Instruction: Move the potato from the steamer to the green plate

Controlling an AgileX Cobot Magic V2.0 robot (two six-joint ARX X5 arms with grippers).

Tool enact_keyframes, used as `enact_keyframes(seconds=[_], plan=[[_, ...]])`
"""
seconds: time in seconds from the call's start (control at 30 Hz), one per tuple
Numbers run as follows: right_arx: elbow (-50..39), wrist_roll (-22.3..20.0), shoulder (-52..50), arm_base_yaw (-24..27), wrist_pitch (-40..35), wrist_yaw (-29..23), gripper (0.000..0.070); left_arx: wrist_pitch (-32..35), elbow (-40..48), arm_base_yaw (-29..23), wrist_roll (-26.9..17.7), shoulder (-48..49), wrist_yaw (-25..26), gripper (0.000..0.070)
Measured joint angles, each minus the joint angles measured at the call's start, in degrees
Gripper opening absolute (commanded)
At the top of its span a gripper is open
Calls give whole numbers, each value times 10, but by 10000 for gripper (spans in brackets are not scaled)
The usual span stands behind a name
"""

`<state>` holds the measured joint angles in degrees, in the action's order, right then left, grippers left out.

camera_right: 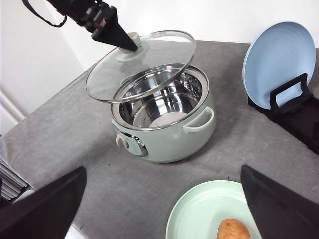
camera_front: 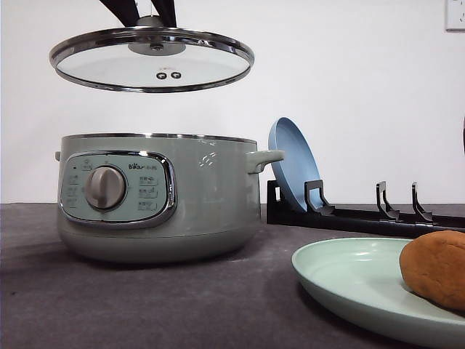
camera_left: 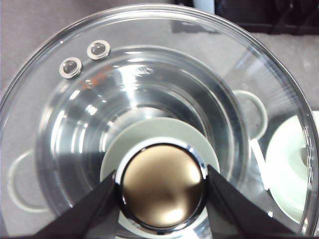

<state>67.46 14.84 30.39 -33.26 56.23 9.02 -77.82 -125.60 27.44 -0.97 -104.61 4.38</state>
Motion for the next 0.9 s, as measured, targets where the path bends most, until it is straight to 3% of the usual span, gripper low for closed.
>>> enact_keyframes(seconds=[0.9], plan=[[0,-16,0,0,0,-2,624,-15,2,4,3,-73,-35,0]])
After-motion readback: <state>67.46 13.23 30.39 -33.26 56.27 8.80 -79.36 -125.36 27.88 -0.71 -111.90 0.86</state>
